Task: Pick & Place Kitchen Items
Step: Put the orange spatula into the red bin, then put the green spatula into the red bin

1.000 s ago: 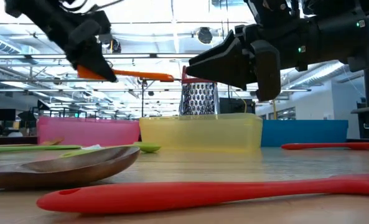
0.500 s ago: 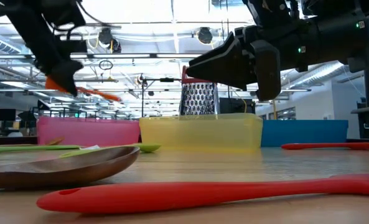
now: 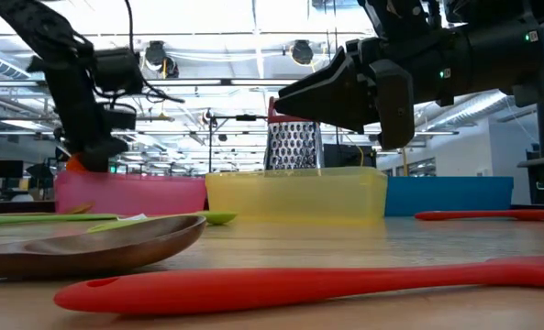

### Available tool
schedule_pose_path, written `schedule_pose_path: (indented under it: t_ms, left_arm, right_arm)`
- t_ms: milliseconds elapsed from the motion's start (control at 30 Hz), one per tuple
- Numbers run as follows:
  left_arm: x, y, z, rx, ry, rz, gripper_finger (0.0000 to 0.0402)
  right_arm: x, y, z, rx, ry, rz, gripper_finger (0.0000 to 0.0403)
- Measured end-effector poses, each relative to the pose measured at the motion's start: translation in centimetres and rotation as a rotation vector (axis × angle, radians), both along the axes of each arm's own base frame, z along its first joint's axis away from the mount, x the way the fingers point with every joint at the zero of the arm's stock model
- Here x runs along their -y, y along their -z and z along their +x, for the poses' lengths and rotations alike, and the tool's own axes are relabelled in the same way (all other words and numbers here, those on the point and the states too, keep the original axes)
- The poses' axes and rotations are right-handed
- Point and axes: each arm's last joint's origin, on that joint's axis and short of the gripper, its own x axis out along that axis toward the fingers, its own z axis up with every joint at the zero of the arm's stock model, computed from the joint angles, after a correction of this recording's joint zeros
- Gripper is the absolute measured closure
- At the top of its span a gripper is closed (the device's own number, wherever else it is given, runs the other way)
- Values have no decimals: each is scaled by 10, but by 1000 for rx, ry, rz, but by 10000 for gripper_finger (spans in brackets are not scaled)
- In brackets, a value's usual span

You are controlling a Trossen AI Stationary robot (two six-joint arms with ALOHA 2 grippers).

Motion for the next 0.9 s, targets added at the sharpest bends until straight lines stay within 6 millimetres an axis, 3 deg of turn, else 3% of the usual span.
schedule_pose_path:
  t_ms: [300, 533, 700, 900]
  left_arm:
    - [-24, 10, 7, 3, -26, 39, 314]
    - [-27, 6, 8, 35, -35, 60, 289]
    - [-21, -7, 13, 152, -12, 101, 287]
    - [3, -23, 8, 289, 1, 42, 294]
  right_arm:
    - [0, 0, 0, -1, 0, -1, 232]
    - [0, 0, 0, 0, 0, 5, 232]
    - [0, 0, 0, 1, 2, 9, 232]
    - [0, 0, 0, 2, 2, 10, 232]
